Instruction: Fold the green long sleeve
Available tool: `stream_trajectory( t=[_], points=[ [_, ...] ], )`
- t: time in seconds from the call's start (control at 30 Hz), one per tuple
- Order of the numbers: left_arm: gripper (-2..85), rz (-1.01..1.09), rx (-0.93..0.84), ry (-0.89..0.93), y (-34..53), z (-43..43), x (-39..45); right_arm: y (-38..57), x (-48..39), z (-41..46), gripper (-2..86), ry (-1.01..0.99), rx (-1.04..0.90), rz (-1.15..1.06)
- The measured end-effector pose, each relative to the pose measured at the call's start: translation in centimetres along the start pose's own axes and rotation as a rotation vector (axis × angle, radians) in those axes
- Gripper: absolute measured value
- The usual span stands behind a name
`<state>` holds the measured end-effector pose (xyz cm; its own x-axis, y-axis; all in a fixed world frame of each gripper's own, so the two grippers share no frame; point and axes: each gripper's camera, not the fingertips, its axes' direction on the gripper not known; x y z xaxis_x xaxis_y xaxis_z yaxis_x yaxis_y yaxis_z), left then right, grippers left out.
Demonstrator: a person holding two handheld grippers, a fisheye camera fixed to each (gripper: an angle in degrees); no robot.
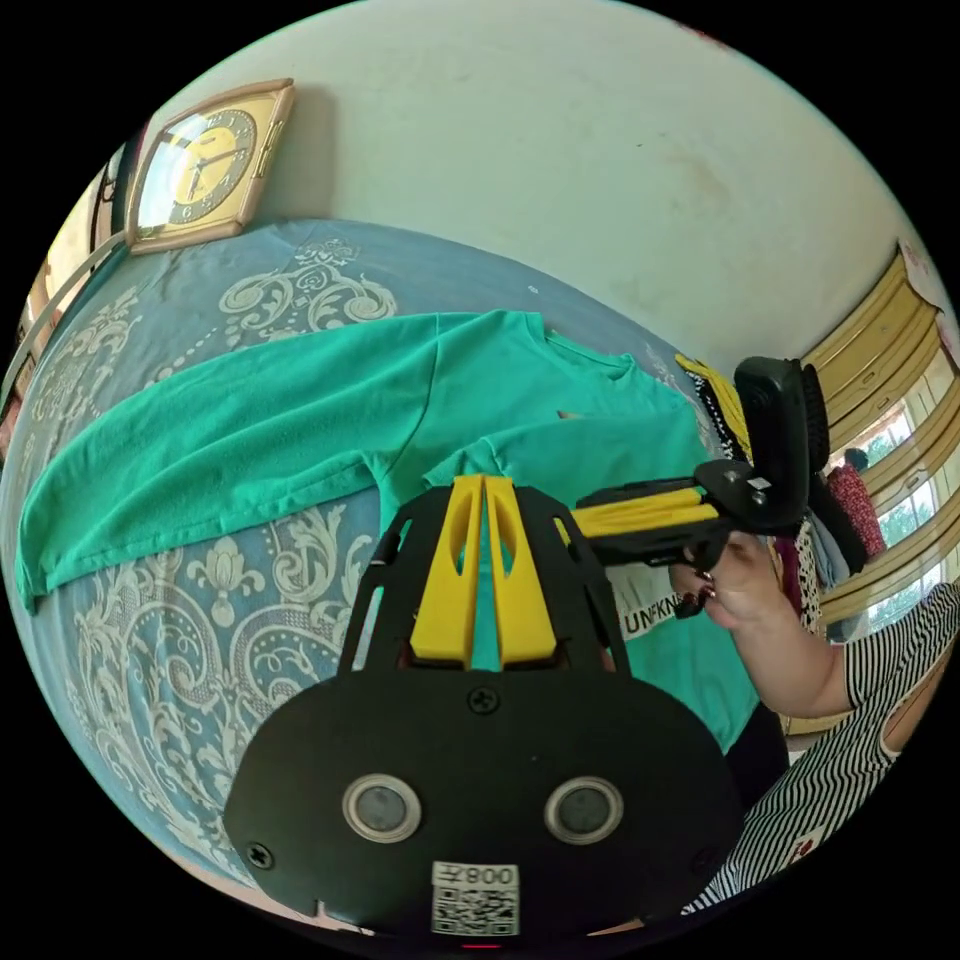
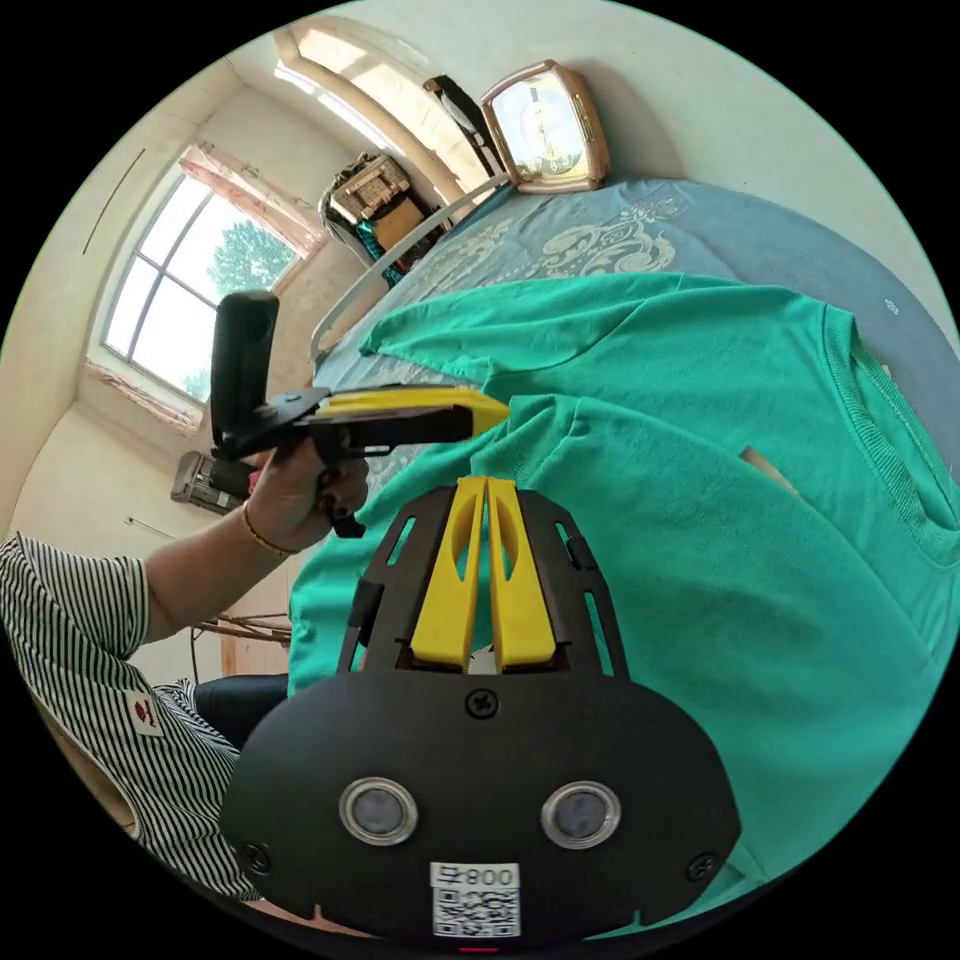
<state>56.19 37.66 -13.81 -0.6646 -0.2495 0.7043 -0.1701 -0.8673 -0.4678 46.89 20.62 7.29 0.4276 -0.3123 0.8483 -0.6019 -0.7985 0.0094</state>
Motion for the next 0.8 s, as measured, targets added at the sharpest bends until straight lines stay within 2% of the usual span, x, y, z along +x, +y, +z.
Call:
stream_trajectory(
  t=[0.1, 0.33, 0.47, 0.57, 0.67, 0.8],
  points=[
    [0.2, 0.001, -0.109, -0.108, -2.0, 2.5, 0.2, 0.9, 0.1, 3.8, 0.1, 0.044, -0.141, 0.0],
    [0.1, -0.021, -0.073, -0.086, -3.7, 3.0, 2.0, 4.9, -0.3, 3.2, 0.1, 0.073, -0.128, -0.026],
    [0.3, 0.044, 0.078, -0.127, -3.7, 0.8, 5.6, 12.1, 1.1, -3.5, 0.2, -0.005, 0.038, 0.028],
    [0.6, 0.172, 0.124, -0.096, -5.0, 0.5, 9.5, 21.5, 3.4, -11.0, 0.5, 0.113, 0.194, 0.148],
    [1.3, 0.3, 0.077, 0.04, -7.7, 3.1, 14.1, 31.4, 5.6, -17.7, 1.2, 0.299, 0.321, 0.308],
    [2.4, 0.456, -0.001, 0.207, -13.5, 9.0, 21.9, 39.7, 7.6, -21.4, 4.0, 0.472, 0.353, 0.419]
  ],
)
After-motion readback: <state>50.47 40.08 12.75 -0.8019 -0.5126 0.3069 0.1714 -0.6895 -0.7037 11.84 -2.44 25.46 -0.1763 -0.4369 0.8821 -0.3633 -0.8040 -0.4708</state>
